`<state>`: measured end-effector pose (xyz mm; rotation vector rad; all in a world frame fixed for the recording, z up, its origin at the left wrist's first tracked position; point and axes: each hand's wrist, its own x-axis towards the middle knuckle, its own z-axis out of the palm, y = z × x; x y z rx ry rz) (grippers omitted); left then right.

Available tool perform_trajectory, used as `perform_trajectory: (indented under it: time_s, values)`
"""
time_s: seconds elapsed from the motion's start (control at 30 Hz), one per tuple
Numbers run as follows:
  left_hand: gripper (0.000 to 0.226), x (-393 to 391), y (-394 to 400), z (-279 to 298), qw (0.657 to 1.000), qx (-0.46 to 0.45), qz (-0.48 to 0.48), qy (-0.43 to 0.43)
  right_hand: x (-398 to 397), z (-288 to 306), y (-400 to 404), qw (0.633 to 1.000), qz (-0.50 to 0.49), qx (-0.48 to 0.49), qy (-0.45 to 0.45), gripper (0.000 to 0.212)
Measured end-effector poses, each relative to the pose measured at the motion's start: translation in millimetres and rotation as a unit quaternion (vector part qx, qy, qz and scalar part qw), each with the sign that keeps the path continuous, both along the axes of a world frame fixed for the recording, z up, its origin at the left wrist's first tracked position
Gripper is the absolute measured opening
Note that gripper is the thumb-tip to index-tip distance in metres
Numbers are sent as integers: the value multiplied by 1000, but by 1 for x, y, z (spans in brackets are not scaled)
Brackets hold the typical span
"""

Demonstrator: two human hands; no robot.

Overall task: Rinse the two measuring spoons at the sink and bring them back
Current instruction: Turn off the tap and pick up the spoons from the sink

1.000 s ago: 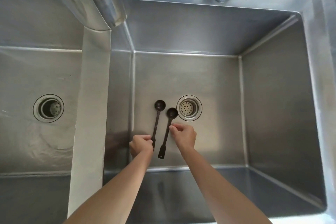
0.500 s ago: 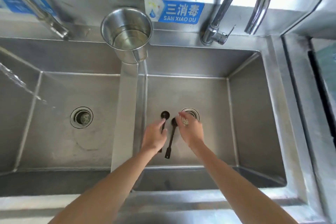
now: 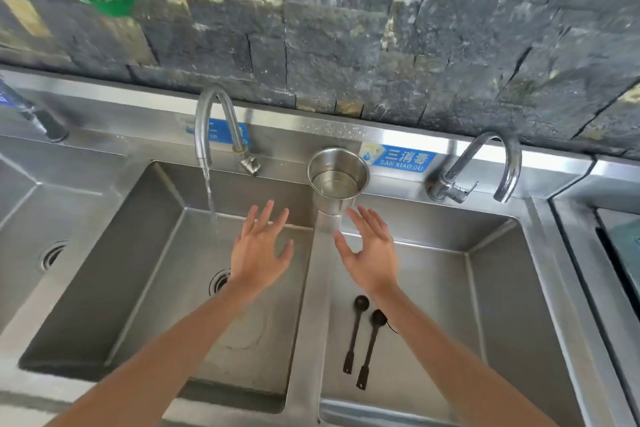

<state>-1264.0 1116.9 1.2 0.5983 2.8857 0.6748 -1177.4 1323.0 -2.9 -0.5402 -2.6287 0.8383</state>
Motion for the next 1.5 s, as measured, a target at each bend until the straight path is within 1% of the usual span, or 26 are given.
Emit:
perform_trajectory:
  time_s: [0.1, 0.13, 0.27, 0.37, 0.43, 0.53, 0.63, 0.77, 0.83, 0.9, 0.97, 1.03, 1.07, 1.1, 1.13, 1.2, 1.3, 1.33, 1.43, 1.5]
  values:
    - [64, -33, -46, 3, 993, 54, 83, -59, -34, 7, -27, 1000, 22, 0, 7, 55]
    - [65, -45, -59, 2, 990, 70, 98, -75, -44, 8, -37, 1000, 27, -2, 4, 56]
    - [65, -99, -101, -5, 988, 82, 85, -98, -88, 3, -75, 999, 25, -26, -23, 58]
    - [70, -141, -117, -13, 982, 110, 74, -138, -120, -9, -102, 997, 19, -52, -48, 60]
    - [70, -170, -120, -19, 977, 126, 60, -164, -144, -20, -115, 995, 24, -65, -71, 60]
    - [60, -212, -114, -26, 970, 154, 70, -175, -182, -32, -132, 989, 21, -106, -102, 61]
    - [54, -249, -97, -31, 955, 209, 85, -194, -221, -38, -148, 984, -11, -161, -79, 56]
    - [54, -283, -69, -42, 944, 256, 34, -205, -265, -44, -151, 972, -71, -223, -34, 46]
    - [48, -296, -60, -47, 945, 269, 22, -184, -277, -46, -149, 972, -86, -217, -22, 37]
    - [36, -305, -57, -53, 944, 281, 20, -171, -280, -50, -146, 974, -99, -205, -12, 29]
    - [31, -310, -58, -58, 945, 286, 17, -161, -279, -55, -144, 973, -109, -202, -6, 23]
    - [28, -312, -58, -61, 949, 285, 6, -132, -277, -57, -145, 974, -123, -191, -3, 12]
    - [28, -311, -58, -62, 951, 285, -1, -118, -278, -55, -147, 974, -131, -186, 4, 16]
    - [27, -311, -58, -62, 951, 288, -7, -109, -279, -52, -151, 975, -133, -179, 17, 27]
    - [27, -311, -58, -62, 951, 292, -10, -103, -279, -48, -154, 977, -131, -168, 28, 32]
    - [29, -311, -59, -63, 950, 294, -11, -104, -280, -49, -156, 981, -122, -145, 46, 30]
    - [32, -311, -60, -64, 950, 293, -13, -106, -281, -58, -150, 984, -110, -124, 59, 12]
    - [32, -311, -60, -64, 951, 291, -14, -103, -283, -60, -148, 986, -106, -114, 61, 10]
    - [33, -311, -59, -64, 953, 285, -15, -98, -288, -60, -146, 989, -102, -80, 71, 14]
    - [32, -311, -58, -64, 955, 281, -12, -96, -290, -62, -145, 990, -99, -79, 68, 17]
